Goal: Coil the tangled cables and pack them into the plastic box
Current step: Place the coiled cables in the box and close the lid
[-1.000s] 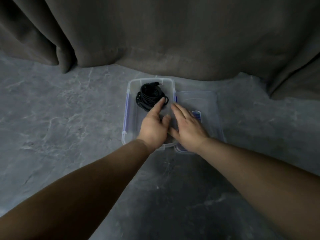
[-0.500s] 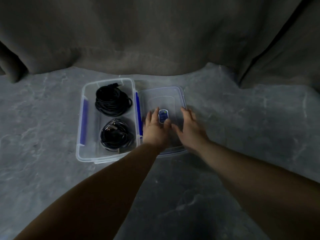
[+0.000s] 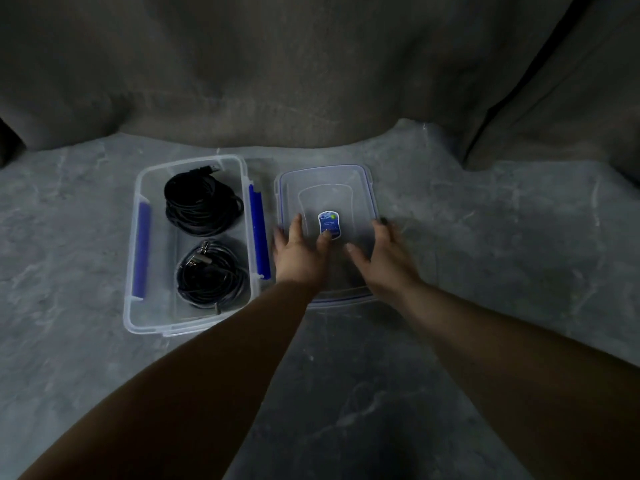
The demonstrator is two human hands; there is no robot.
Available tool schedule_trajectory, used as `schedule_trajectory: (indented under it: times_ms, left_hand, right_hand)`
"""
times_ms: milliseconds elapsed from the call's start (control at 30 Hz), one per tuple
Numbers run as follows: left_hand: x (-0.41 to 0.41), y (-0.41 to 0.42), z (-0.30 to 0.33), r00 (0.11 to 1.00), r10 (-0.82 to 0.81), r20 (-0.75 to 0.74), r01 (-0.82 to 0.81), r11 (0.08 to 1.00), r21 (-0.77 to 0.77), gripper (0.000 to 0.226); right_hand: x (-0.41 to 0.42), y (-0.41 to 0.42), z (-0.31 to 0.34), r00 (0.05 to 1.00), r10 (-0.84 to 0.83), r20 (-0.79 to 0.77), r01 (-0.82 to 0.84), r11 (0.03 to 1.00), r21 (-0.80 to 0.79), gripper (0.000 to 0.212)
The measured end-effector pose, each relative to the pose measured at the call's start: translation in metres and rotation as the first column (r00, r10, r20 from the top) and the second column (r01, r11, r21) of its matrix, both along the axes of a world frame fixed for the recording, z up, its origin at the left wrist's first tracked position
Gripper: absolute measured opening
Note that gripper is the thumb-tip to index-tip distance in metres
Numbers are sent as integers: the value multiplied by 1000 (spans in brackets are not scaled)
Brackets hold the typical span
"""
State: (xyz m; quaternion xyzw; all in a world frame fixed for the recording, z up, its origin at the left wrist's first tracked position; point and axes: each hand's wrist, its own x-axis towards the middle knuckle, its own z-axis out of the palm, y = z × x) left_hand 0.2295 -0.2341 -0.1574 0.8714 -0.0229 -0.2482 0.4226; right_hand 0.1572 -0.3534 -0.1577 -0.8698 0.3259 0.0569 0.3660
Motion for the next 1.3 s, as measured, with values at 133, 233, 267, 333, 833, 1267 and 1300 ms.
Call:
schedule_trajectory:
  times_ms: [133, 233, 267, 333, 833, 1267, 1300]
  left_hand:
    - [-1, 0, 2, 999, -8, -42, 7, 1000, -30, 69]
    - [0, -3, 17, 1000, -2, -7, 2, 997, -75, 72]
    - [2, -4, 23, 1000, 2, 10, -1, 996, -92, 73]
    - [6, -3, 37, 999, -6, 51, 12, 994, -111, 73]
    - [53, 151, 85, 961, 99, 257, -115, 992, 45, 72]
    - [44, 196, 59, 966, -132, 223, 64, 956, 285, 75]
    - [45, 197, 57, 966, -135, 222, 68, 956, 284, 75]
  right_hand:
    - [2, 6, 8, 999, -25, 23, 25, 999, 36, 78]
    - [5, 5, 23, 997, -61, 56, 63, 997, -36, 77]
    - [6, 5, 29, 996, -60, 69, 65, 995, -78, 76]
    - [10, 5, 42, 994, -49, 103, 63, 988, -140, 76]
    - [61, 132, 87, 955, 232, 185, -219, 972, -86, 72]
    - [61, 150, 68, 943, 332, -2, -331, 940, -87, 74]
    - [62, 150, 67, 942, 334, -9, -334, 938, -89, 73]
